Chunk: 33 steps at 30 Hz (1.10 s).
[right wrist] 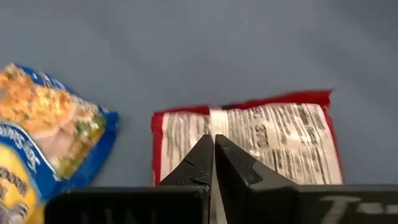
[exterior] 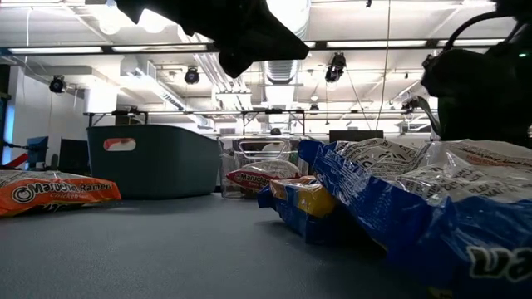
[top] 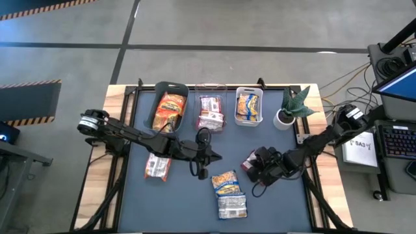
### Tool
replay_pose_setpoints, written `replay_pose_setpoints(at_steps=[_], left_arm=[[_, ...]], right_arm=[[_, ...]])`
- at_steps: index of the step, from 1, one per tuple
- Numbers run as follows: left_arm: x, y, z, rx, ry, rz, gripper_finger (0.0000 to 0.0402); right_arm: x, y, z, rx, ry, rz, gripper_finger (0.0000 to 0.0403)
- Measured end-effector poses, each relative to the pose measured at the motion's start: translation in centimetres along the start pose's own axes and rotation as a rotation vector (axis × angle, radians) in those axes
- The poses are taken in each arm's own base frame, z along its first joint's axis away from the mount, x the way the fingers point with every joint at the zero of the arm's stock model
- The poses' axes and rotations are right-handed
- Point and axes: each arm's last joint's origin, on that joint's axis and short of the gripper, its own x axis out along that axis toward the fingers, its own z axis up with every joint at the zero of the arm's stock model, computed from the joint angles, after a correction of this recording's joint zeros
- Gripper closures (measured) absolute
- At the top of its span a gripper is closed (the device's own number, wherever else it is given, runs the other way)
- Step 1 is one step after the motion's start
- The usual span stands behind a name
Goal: Sort Maruchan noodles
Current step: Put the red noodle pack into the transparent bin
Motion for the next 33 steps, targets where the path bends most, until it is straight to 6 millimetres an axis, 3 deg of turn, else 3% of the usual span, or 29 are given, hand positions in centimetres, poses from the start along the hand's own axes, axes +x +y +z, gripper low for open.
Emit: replay_pose_setpoints(at_steps=[9, 18, 25, 30, 33], left_arm=[[0.0, 0.0, 0.1, -0.001, -0.004, -0.001, 0.0400], [1.1, -0.4, -0.1, -0.013, -0.071, -0.014, 0.0400], [3.5, -0.9, -0.6, -0.013, -0.126, -0.046, 0.0400], [6.9, -1.7, 0.1, 0.050, -0.111, -0.055, 0.0400], [9.4, -1.9, -0.7, 0.112, -0.020, -0.032, 0.0401]], right_arm=[[2.2, 1.8, 1.2, -0.076, -0.080, 0.101, 0.0394], [-1.1, 3.5, 3.3, -0.084, -0.016, 0.284, 0.0394], [-4.9, 1.3, 3.6, -0.002, 0.151, 0.281, 0.0394], [-7.2, -1.6, 2.6, 0.112, 0.290, 0.113, 0.0394], [-7.8, -2.7, 2.1, 0.161, 0.326, 0.027, 0.0394]])
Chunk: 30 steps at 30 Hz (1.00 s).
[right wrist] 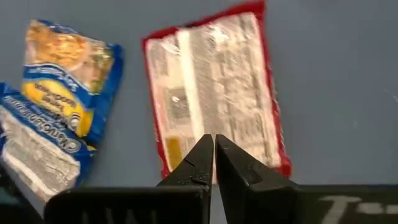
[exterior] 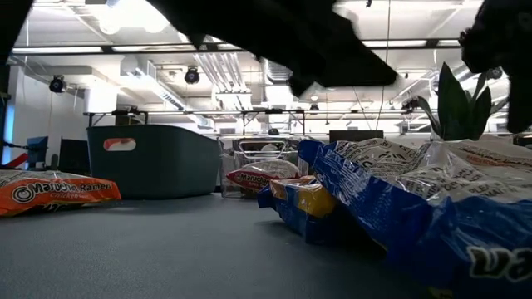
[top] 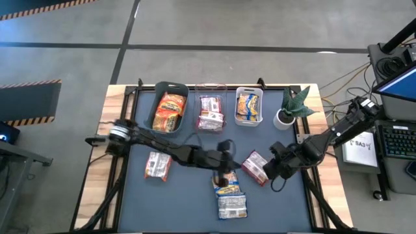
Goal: Sort Maruchan noodles
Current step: Put the red noodle pack into the transparent bin
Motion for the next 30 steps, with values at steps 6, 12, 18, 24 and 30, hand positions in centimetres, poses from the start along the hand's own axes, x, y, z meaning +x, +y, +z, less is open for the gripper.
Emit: replay_pose_setpoints(at_steps=[6, 12, 18, 24, 30], left_arm=[[4.9, 0.2, -1.1, 0.022, 0.080, 0.022, 0.0401], [7.7, 0.2, -2.4, 0.036, 0.136, 0.029, 0.0401], [7.9, 0.6, -3.3, 0.027, 0.177, 0.039, 0.0402], [7.8, 1.2, -4.5, 0.015, 0.249, 0.054, 0.0402], [7.6, 1.4, -5.4, 0.013, 0.321, 0.059, 0.0402]], right_arm=[[-0.1, -1.0, -0.4, -0.006, 0.080, -0.101, 0.0394], [-0.1, -1.0, -0.5, -0.020, 0.118, -0.092, 0.0379], [0.1, -1.5, -0.7, -0.017, 0.156, -0.100, 0.0326], [1.0, -2.5, -0.9, -0.002, 0.153, -0.140, 0.0244], [1.9, -3.0, -1.1, 0.032, 0.132, -0.065, 0.0171]])
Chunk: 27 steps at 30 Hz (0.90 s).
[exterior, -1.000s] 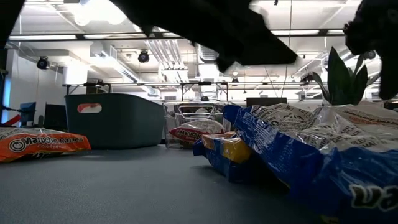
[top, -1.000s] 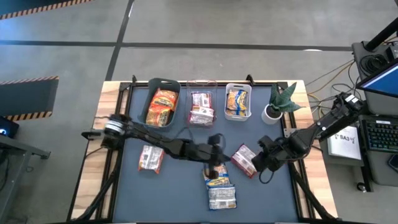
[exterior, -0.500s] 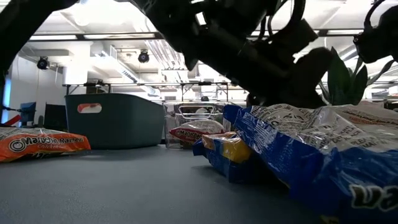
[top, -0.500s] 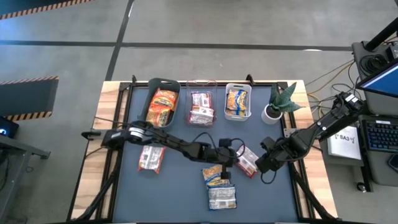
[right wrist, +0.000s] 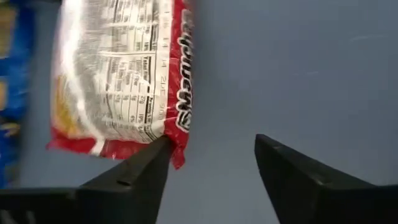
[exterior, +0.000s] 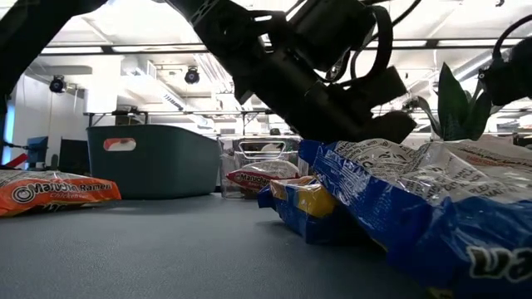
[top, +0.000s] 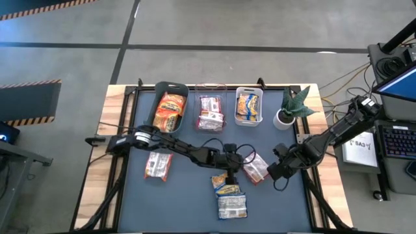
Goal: Sort Maruchan noodles
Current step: Put the red noodle pack into the transparent bin
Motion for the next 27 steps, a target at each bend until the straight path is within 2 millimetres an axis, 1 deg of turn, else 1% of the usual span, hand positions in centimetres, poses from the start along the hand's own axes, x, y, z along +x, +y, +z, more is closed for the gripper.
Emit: replay_pose_setpoints(at_steps=[3, 5, 10, 22, 24, 27], left_arm=[[0.0, 0.0, -0.1, -0.001, 0.009, 0.001, 0.0401], [0.0, 0.0, -0.1, -0.002, 0.010, 0.002, 0.0401], [0.1, 0.0, -0.4, -0.003, 0.021, 0.005, 0.0401], [0.6, -0.1, -0.9, -0.025, 0.035, 0.005, 0.0401], [0.6, -0.1, -0.9, -0.025, 0.037, 0.004, 0.0401], [0.6, -0.1, -0.9, -0.024, 0.039, 0.004, 0.0401]], right_arm=[[0.1, 0.2, 0.0, 0.005, 0.005, 0.100, 0.0144], [0.1, -0.1, 0.0, 0.015, 0.000, 0.136, 0.0130], [0.4, -0.6, 0.1, 0.040, -0.035, 0.215, 0.0108], [-0.6, -2.2, 0.6, 0.172, -0.118, 0.302, 0.0101], [-0.5, -2.4, 0.6, 0.188, -0.127, 0.309, 0.0101], [0.4, -2.8, 0.5, 0.208, -0.122, 0.318, 0.0103]])
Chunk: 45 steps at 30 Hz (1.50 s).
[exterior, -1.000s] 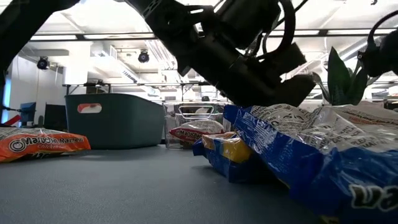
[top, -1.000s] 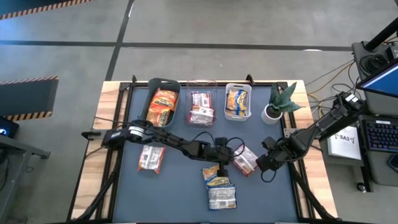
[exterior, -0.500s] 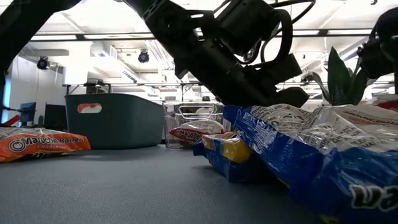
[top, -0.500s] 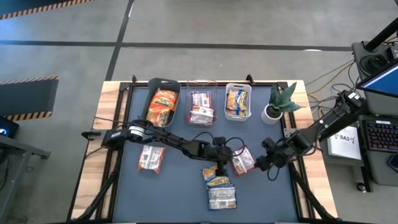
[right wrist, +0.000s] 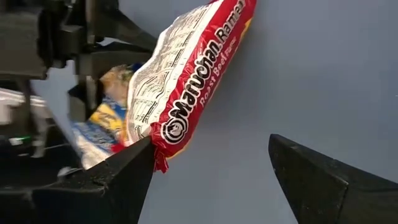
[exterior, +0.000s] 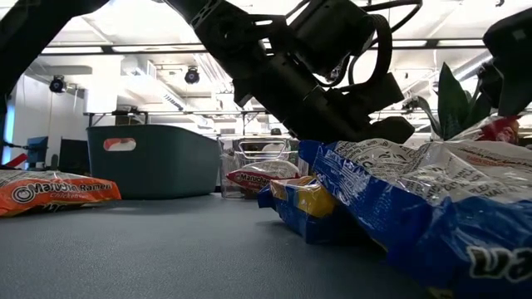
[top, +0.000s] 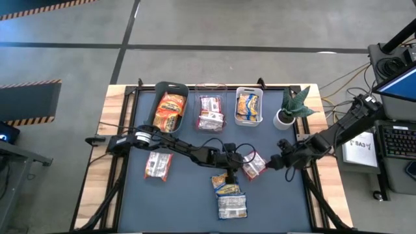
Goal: Sort Maruchan noodles
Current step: Put the red noodle pack into the transparent bin
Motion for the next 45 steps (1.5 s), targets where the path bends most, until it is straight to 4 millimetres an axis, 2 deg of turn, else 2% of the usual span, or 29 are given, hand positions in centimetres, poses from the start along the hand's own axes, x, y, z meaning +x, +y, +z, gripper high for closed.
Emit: replay_pose_setpoints(at_steps=[4, 7, 11, 19, 23, 34, 45], left_arm=[[0.0, 0.0, 0.0, 0.000, 0.001, 0.000, 0.0401], [0.0, 0.0, 0.0, 0.000, 0.000, -0.003, 0.0401], [0.0, 0.0, -0.1, -0.003, 0.002, -0.003, 0.0401], [0.1, 0.2, 0.0, -0.020, 0.000, 0.000, 0.0401], [0.1, 0.2, -0.1, -0.021, 0.000, 0.001, 0.0401], [0.1, 0.2, -0.1, -0.021, -0.002, 0.001, 0.0401], [0.1, 0.3, 0.0, -0.023, -0.007, 0.002, 0.0402]], right_arm=[[0.2, -0.7, 0.0, 0.013, 0.031, -0.003, 0.0110], [-0.7, -1.0, 0.2, 0.007, 0.045, -0.038, 0.0115], [-2.2, -0.6, 0.7, -0.002, 0.001, -0.002, 0.0117], [-3.3, -1.0, 1.1, -0.004, 0.009, 0.061, 0.0121], [-2.6, -1.3, 1.1, 0.000, -0.021, 0.070, 0.0124], [1.5, -2.2, 0.2, 0.058, -0.043, 0.184, 0.0124], [3.4, -1.8, -0.2, 0.039, -0.116, 0.249, 0.0129]])
